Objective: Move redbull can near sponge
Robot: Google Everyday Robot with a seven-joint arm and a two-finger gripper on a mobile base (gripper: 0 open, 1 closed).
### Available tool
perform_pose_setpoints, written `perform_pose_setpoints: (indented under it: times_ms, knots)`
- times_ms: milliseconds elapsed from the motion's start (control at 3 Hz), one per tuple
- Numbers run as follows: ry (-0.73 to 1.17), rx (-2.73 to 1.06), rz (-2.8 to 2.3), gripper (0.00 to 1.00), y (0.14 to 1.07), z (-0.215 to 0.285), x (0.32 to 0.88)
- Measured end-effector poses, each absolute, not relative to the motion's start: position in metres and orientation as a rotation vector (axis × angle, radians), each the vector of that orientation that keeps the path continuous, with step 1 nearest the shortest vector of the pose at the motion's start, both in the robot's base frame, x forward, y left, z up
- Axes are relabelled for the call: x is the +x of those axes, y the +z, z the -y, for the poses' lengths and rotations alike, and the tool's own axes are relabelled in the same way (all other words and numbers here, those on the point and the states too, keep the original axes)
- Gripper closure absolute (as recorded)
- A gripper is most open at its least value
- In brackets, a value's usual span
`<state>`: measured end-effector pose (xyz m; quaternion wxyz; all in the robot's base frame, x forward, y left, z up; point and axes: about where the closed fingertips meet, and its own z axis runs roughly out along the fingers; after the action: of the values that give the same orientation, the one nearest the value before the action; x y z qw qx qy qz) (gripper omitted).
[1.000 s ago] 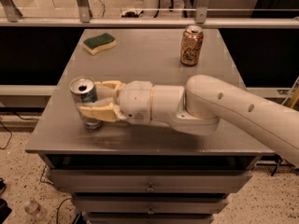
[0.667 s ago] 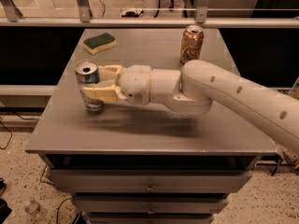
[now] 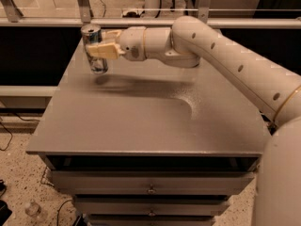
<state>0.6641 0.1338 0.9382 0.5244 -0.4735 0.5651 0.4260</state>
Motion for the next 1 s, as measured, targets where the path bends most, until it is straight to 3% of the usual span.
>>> perform_pose_setpoints:
  times_ms: [333,1000]
  knots:
    - [0.996,-1.083,-1.418,1.00,0.935,-0.134,0.714]
    - [0.900,-0.877,-1.531,1.00,0.914,-0.109,0.763]
